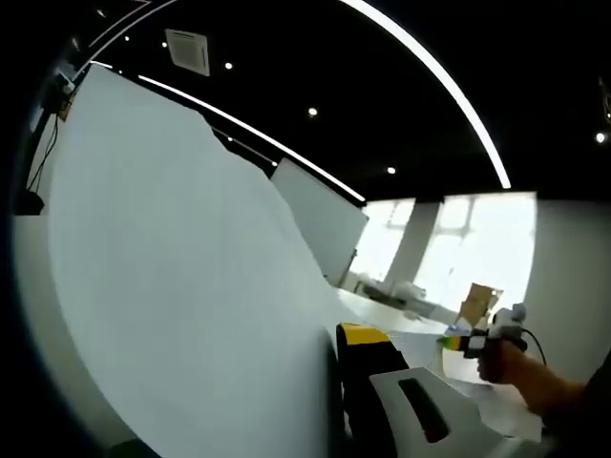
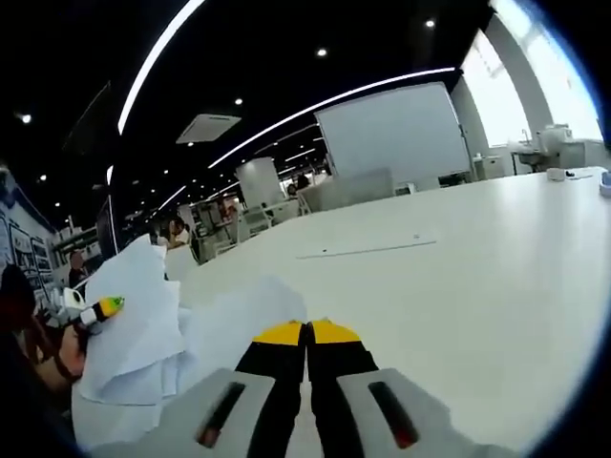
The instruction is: Organize the stack of printing papers by aligning and flattening the scattered papers on the table
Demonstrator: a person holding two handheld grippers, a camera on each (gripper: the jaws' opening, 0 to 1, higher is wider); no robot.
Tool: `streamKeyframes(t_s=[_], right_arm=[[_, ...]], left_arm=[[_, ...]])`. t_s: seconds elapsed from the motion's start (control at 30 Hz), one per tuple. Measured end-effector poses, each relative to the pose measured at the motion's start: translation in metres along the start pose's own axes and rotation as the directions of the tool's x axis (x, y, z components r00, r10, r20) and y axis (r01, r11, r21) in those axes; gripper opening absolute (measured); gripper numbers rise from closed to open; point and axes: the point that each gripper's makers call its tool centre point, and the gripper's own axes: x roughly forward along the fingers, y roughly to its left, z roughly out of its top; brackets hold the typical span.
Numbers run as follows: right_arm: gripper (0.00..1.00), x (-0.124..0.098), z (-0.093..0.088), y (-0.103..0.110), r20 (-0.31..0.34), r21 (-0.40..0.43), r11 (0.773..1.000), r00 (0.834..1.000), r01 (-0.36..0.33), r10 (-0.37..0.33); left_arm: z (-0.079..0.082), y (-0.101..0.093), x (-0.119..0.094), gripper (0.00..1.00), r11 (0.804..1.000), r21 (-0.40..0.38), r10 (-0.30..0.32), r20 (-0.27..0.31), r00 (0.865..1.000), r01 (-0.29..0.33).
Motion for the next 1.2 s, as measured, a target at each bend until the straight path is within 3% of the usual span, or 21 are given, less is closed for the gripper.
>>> streamKeyframes(t_s=[0.57,1.2], right_arm=[[0.0,-0.002,0.007,0.001,0.022,-0.003,1.0,1.0,-0.003,0.004],[0.0,-0.001,0.019,-0.003,0.056,0.049,0.997,0.997,-0.055,0.052]], left_arm=[[0.001,0.0,0.0,0.12,1.0,-0.011,-0.002,0.005,1.0,0.003],[0.0,-0.001,0.0,0.12,1.0,-0.015,-0.003,0.007,1.0,0.003]])
